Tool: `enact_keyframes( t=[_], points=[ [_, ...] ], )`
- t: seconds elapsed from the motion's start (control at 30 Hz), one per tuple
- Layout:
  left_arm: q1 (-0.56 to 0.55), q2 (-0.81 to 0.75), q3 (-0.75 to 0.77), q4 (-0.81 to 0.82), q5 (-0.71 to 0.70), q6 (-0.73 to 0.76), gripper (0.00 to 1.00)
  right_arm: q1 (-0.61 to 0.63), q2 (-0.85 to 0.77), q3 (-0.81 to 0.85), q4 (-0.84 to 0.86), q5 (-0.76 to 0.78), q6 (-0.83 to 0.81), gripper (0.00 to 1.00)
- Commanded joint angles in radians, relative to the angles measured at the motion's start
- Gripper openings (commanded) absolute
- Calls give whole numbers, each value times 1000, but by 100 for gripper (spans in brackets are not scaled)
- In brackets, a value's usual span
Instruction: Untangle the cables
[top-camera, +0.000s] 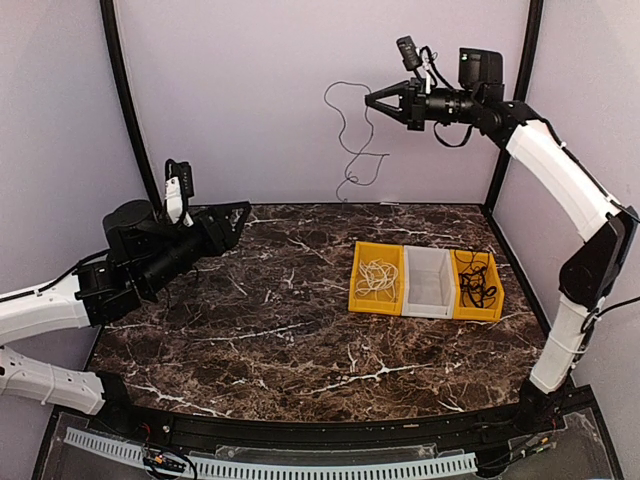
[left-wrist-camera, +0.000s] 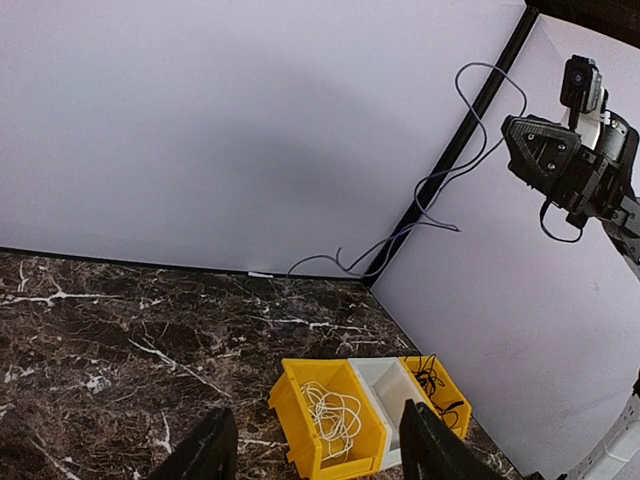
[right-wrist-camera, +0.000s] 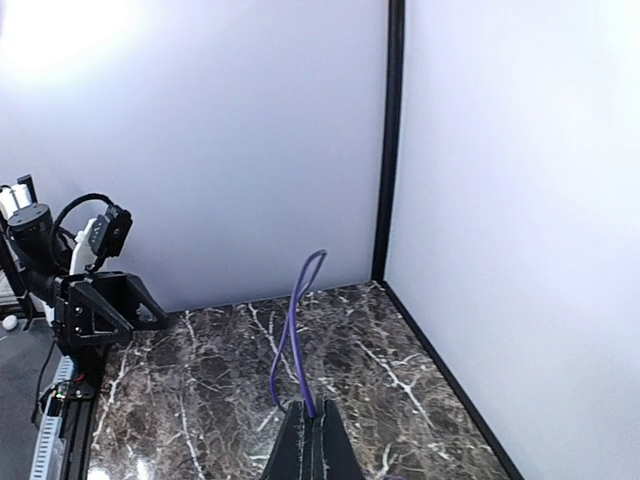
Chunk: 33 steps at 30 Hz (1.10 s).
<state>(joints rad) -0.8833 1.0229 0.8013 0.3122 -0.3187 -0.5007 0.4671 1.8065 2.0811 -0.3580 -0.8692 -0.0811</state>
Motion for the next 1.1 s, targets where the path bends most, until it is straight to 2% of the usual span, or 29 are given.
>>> enact_keyframes(
  t=[0.0,0.17,0.37,0.53,0.83,1.07],
  points=[
    [3,-79,-64,-10,-66,-53,57,-88,-61,-31,-24,19,-37,0],
    [3,-110,-78,-28,-113,-33,57,-189,-138,-110,-35,4,-45,0],
    [4,-98,-57,-38,-136,17,57,-255,-227,-184,-100,11,-94,0],
    [4,-83,-52,-36,-136,33,57,-271,-304,-262,-149,27,-128,0],
    [4,-91,-80,-42,-121,13,57,-291,-495,-542,-173,68,-164,0],
    [4,-93,-90,-43,-102,-6,57,-304,-597,-649,-209,143,-216,0]
  ],
)
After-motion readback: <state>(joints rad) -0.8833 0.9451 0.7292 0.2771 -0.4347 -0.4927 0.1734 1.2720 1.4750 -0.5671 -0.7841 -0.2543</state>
